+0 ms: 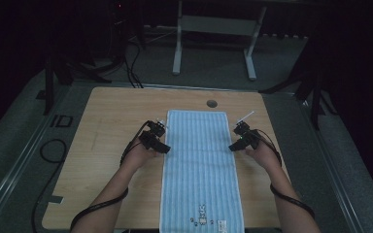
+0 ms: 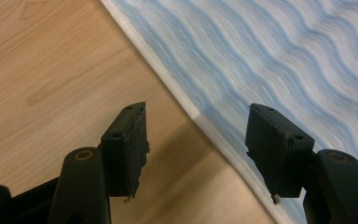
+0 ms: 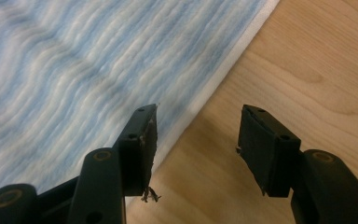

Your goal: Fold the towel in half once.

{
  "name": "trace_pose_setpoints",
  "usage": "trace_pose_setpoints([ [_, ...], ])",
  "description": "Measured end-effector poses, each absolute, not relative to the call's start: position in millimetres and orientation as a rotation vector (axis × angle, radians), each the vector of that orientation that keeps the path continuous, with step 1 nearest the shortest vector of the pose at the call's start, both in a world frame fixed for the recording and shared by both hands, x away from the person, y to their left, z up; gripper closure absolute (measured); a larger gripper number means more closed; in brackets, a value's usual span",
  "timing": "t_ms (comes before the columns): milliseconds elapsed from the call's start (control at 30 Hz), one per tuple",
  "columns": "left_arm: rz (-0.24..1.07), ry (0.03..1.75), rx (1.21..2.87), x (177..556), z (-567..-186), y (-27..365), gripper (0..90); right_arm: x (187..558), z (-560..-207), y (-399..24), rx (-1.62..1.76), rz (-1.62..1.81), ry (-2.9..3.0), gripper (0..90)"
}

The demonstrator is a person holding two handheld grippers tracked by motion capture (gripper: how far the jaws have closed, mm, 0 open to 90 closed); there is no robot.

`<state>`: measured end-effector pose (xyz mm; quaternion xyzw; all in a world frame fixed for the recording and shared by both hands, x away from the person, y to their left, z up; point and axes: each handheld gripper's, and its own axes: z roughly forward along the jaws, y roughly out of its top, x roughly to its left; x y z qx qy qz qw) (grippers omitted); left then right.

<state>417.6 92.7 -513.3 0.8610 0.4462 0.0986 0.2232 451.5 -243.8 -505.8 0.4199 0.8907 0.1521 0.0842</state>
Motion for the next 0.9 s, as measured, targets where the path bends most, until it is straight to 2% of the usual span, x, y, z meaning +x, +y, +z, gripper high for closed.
trace_pose_setpoints([
  [367,0.267,1.264,2.395,435,-532,86,40.2,463,-521,-233,1.312,0.39,2.659,46.3],
  [500,0.272,1.259,2.4,436,-531,83,41.6,464,-521,-232,1.328,0.395,2.678,51.6],
  [567,0.269,1.246,2.4,435,-531,81,45.3,464,-520,-232,1.317,0.398,2.687,55.2],
  [667,0.258,1.219,2.406,434,-530,78,55.6,463,-519,-230,1.297,0.397,2.702,67.2],
  [800,0.217,1.188,2.414,434,-529,74,78.3,460,-519,-226,1.252,0.4,2.727,81.5],
  [900,0.217,1.189,2.384,434,-527,74,86.1,458,-519,-223,1.226,0.39,2.724,85.9],
])
